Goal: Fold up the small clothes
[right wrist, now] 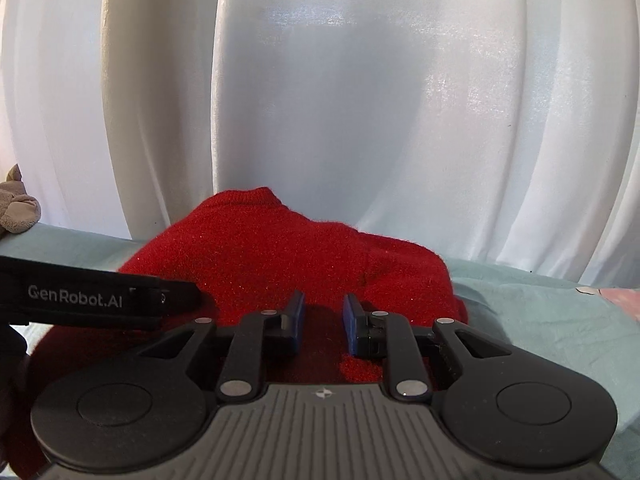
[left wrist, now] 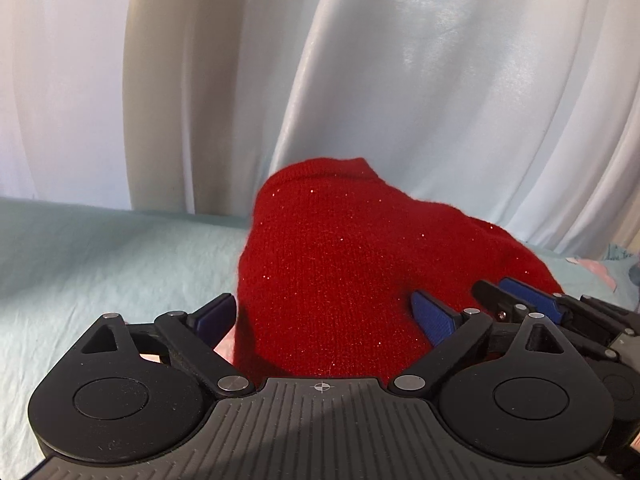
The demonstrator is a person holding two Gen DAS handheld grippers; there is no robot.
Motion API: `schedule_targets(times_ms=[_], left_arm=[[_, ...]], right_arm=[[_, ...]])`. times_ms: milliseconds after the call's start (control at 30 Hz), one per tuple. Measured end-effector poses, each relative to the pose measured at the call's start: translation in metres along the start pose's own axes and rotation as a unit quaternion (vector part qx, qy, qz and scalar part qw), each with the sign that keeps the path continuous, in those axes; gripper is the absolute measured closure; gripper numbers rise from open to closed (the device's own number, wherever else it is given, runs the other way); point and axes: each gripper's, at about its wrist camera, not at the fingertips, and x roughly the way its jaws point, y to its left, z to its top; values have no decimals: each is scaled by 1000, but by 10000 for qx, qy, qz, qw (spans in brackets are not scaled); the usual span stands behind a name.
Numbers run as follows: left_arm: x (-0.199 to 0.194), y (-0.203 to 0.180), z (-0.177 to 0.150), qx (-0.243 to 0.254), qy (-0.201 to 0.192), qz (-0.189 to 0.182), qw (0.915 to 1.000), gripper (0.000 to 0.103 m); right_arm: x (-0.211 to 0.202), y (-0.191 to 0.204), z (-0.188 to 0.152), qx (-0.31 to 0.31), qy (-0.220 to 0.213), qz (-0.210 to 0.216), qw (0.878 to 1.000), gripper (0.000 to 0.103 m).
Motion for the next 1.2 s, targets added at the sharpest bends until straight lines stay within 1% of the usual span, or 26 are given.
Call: schedule_targets(times_ms=[67, 133, 233, 300, 333, 367, 400, 433, 467, 500, 533, 600, 633, 667, 700, 767, 800, 867, 900, 967, 1000, 1067, 1100, 1133, 1167, 1200], left_arm=[[-2, -6, -7, 121, -230, 108, 9996, 5], [-3, -6, -7, 73, -236, 105, 9996, 5], [-8, 4, -1, -103, -35, -176, 9998, 5], [-14, 18, 7, -220, 151, -391, 9989, 5], [-19, 26, 10, -254, 210, -480, 9983, 5], [-26, 34, 13, -301, 253, -581, 9975, 5], [-32, 42, 17, -358, 301, -684, 9966, 4], [-35, 51, 20, -433, 371, -751, 9955, 4], [-37, 59, 23, -521, 470, -807, 9943, 4], [-35, 69, 25, -652, 607, -910, 9919, 4], [-32, 77, 26, -804, 772, -1041, 9883, 4], [-17, 95, 26, -1243, 1176, -1375, 9756, 4], [-9, 101, 24, -1489, 1363, -1598, 9663, 4], [0, 107, 22, -1733, 1547, -1847, 9549, 4], [8, 111, 19, -1931, 1689, -2056, 9444, 4], [21, 112, 15, -2191, 1920, -2357, 9271, 3], [27, 112, 14, -2276, 1992, -2452, 9211, 3], [39, 109, 11, -2437, 2209, -2730, 9040, 3], [43, 107, 10, -2491, 2276, -2765, 8998, 3], [52, 103, 8, -2514, 2336, -2832, 8956, 3], [57, 103, 7, -2564, 2354, -2886, 8919, 3], [62, 105, 5, -2775, 2276, -2978, 8846, 3], [64, 104, 5, -2845, 2256, -2981, 8828, 4], [65, 103, 6, -2855, 2234, -2965, 8836, 4], [64, 100, 8, -2770, 2220, -2927, 8879, 6], [62, 96, 9, -2606, 2188, -2878, 8952, 9]], right_arm=[[1, -5, -8, 138, -154, -16, 9998, 84], [2, -7, -11, 245, -228, 16, 9994, 84], [1, -9, -8, 282, -163, 142, 9994, 83], [-8, -14, -2, 400, 10, 255, 9989, 82], [-13, -17, 3, 504, 96, 319, 9982, 79], [-21, -23, 8, 649, 173, 391, 9970, 66], [-30, -30, 11, 794, 224, 371, 9959, 53], [-38, -37, 12, 938, 256, 339, 9947, 24], [-46, -48, 12, 1117, 300, 329, 9927, 13], [-51, -57, 10, 1257, 381, 392, 9906, 13], [-52, -67, 8, 1436, 559, 489, 9868, 13], [-44, -91, -2, 2084, 1057, 824, 9688, 13], [-38, -103, -9, 2457, 1238, 1060, 9555, 13], [-32, -112, -14, 2777, 1376, 1263, 9424, 13], [-28, -120, -18, 3066, 1438, 1419, 9302, 13], [-19, -128, -25, 3366, 1543, 1669, 9138, 14], [-15, -130, -28, 3471, 1583, 1742, 9078, 14], [-3, -132, -33, 3667, 1710, 1975, 8929, 14], [0, -131, -35, 3734, 1748, 2045, 8878, 14], [8, -128, -36, 3804, 1805, 2234, 8791, 19], [12, -127, -36, 3833, 1811, 2299, 8760, 21], [19, -126, -37, 3967, 1808, 2438, 8663, 28], [22, -126, -38, 4024, 1784, 2467, 8633, 29], [24, -124, -39, 4036, 1745, 2471, 8635, 30], [24, -122, -37, 3989, 1707, 2441, 8673, 31], [24, -118, -35, 3951, 1704, 2411, 8699, 34]])
